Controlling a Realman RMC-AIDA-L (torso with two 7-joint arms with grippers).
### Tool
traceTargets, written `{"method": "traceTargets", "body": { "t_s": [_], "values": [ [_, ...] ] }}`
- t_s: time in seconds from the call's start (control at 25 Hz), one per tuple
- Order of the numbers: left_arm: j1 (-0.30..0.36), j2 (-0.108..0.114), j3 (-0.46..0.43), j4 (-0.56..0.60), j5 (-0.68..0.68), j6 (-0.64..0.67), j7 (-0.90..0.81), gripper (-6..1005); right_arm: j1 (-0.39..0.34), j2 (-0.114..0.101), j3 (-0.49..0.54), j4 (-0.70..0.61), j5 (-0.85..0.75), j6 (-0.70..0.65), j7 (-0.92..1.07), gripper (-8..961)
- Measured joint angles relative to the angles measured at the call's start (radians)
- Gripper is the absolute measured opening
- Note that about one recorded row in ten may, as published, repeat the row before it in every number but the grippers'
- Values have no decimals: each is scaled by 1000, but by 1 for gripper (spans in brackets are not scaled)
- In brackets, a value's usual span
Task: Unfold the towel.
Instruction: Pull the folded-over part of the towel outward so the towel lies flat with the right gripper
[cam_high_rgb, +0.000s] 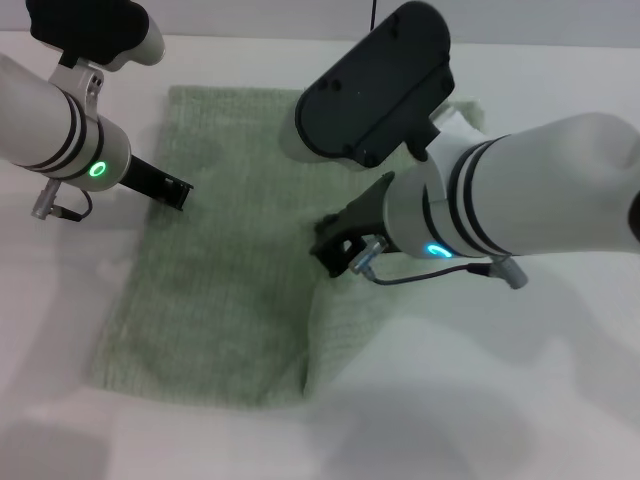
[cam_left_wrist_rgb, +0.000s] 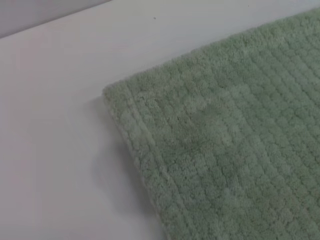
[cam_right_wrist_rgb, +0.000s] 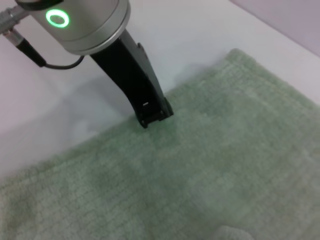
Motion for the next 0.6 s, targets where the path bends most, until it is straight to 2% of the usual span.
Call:
{"method": "traceTargets", "body": {
  "t_s": [0.6],
  "values": [
    [0,0,14,1,2,4,2,54,14,2,-1,151,-29,248,59,-2]
  ]
}}
